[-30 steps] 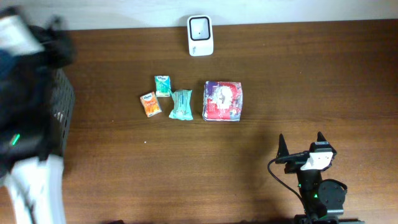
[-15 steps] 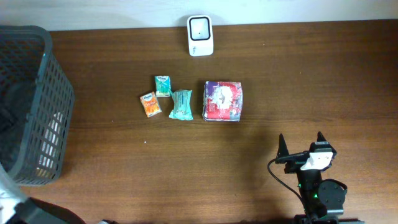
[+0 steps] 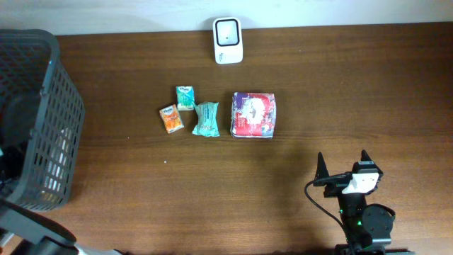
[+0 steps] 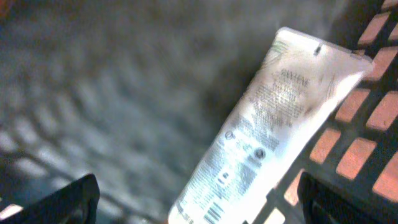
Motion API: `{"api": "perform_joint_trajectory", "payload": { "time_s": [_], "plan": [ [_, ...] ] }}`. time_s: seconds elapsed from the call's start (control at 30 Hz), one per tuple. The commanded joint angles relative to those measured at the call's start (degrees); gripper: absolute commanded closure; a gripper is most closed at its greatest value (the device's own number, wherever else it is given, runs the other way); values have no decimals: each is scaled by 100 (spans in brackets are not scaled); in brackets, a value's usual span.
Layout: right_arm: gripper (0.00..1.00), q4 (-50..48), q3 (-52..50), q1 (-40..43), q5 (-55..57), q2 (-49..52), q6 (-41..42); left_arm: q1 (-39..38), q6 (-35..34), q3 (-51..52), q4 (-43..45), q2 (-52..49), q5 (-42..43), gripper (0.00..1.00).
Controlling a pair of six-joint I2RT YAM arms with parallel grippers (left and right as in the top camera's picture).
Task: Scan the item barcode
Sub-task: 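Reach into the basket and grasp the white tube with the left gripper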
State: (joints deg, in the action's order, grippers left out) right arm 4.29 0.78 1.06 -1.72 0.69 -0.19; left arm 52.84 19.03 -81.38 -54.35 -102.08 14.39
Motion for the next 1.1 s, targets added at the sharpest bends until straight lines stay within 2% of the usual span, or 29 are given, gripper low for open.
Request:
{"api": "perform_joint_trajectory", "payload": {
  "time_s": [0.0, 0.17, 0.2, 0.27, 0.3, 0.37, 0.43, 0.57, 0.7, 0.73, 0.83, 0.9, 0.97, 1.07],
  "plan": [
    [1, 17, -46, -31, 26, -33, -20, -22, 258, -52, -319, -573, 387, 1],
    [1, 17, -46, -31, 26, -33, -20, -22, 492, -52, -597, -1246, 603, 1],
    [1, 17, -46, -31, 26, -33, -20, -22, 492, -52, -579, -1318, 595, 5],
    [1, 17, -46, -31, 26, -33, -20, -22, 485, -52, -376, -1408, 514, 24],
    [1, 17, -46, -31, 26, -33, -20, -22, 459, -52, -247, -1405, 400, 37],
    [1, 17, -46, -31, 26, -33, -20, -22, 256, -55, -57, -1405, 267, 46],
    [1, 17, -46, -31, 26, -33, -20, -17, 105, -212, 52, -1405, 234, 68],
    [1, 17, -46, -31, 26, -33, -20, -17, -555, -1292, -227, -1405, 236, 100],
    [1, 17, -46, -31, 26, -33, -20, -17, -870, -2262, -684, -1403, 573, 100],
    [1, 17, -46, -31, 26, -33, -20, -17, -1060, -2546, -750, -1401, 975, 100],
    [1, 17, -46, -31, 26, -33, -20, -24, -1379, -3571, -898, -1392, 3034, 100],
    [1, 17, -46, -31, 26, -33, -20, -50, -1847, -4271, -896, -1392, 4133, 100],
    [1, 17, -46, -31, 26, -33, -20, -96, -2155, -4878, -894, -1392, 4887, 100],
    [1, 17, -46, -31, 26, -33, -20, -326, -2636, -5687, -898, -1360, 5451, 100]
  ]
}}
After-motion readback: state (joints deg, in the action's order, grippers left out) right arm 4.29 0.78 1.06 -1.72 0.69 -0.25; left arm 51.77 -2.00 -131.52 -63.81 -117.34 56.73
